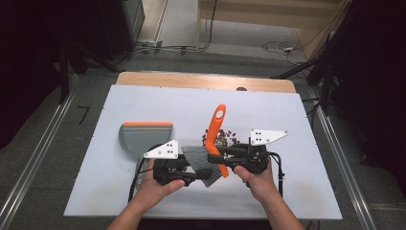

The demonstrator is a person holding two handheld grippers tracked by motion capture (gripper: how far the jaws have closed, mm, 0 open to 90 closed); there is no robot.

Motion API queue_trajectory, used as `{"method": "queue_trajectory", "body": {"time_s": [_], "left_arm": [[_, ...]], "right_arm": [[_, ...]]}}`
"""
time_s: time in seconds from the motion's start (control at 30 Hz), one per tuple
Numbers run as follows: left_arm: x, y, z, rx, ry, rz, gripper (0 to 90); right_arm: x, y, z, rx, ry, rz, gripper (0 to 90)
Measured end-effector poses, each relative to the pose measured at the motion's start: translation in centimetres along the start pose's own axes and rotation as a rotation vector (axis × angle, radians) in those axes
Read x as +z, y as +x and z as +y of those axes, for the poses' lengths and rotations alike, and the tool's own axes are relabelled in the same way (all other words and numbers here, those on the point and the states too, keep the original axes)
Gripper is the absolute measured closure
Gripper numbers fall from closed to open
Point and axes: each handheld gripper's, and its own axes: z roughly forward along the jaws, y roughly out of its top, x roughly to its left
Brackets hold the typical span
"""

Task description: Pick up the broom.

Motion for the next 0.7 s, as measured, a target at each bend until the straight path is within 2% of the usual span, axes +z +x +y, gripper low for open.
{"method": "queue_trajectory", "body": {"time_s": [0.17,0.37,0.5,0.63,0.67,0.7], "left_arm": [[-0.5,0.0,-0.2,-0.009,-0.005,0.061,34.0],[-1.2,0.3,-0.4,-0.016,-0.008,0.133,17.4],[-1.8,0.6,-0.6,-0.025,-0.023,0.167,11.1],[-2.4,0.9,-0.7,-0.03,-0.034,0.193,7.4],[-2.4,0.9,-0.7,-0.03,-0.034,0.193,5.5],[-2.8,1.1,-0.7,-0.031,-0.035,0.211,4.8]], "right_arm": [[-0.8,-0.2,0.1,-0.001,-0.012,-0.079,68.6],[-1.7,-0.6,0.4,0.006,-0.013,-0.205,68.6],[-2.2,-0.8,0.5,0.021,-0.009,-0.268,68.6],[-2.5,-1.0,0.5,0.014,0.007,-0.332,68.6],[-2.6,-1.1,0.6,0.015,0.016,-0.359,68.6],[-2.6,-1.1,0.6,0.011,0.02,-0.382,68.6]]}}
